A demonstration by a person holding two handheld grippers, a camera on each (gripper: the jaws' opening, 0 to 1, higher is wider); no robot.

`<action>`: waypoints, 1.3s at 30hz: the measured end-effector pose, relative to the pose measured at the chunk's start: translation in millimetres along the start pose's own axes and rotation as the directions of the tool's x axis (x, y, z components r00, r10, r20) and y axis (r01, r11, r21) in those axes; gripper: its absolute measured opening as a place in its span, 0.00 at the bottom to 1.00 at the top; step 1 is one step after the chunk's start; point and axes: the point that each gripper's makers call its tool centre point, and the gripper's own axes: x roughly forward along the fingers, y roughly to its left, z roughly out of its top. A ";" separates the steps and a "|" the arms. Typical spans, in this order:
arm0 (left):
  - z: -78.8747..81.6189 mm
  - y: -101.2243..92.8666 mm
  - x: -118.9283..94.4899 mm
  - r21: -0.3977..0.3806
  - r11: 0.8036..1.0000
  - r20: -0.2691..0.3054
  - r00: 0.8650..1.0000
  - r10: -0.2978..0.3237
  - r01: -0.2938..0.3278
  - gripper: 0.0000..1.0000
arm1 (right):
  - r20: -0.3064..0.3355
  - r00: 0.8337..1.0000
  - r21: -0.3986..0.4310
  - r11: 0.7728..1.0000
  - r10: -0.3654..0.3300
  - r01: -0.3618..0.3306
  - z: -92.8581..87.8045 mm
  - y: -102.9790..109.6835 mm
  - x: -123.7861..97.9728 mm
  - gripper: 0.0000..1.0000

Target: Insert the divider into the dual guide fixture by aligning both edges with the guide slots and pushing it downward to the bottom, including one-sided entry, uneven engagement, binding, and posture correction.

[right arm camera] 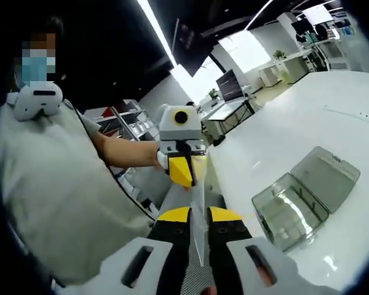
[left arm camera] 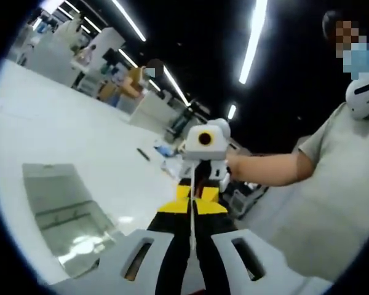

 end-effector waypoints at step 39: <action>0.7 -4.0 -0.9 -0.026 0.999 0.021 0.999 -0.025 0.025 0.00 | 0.094 0.993 0.125 0.989 0.066 -0.078 1.2 8.7 2.3 0.01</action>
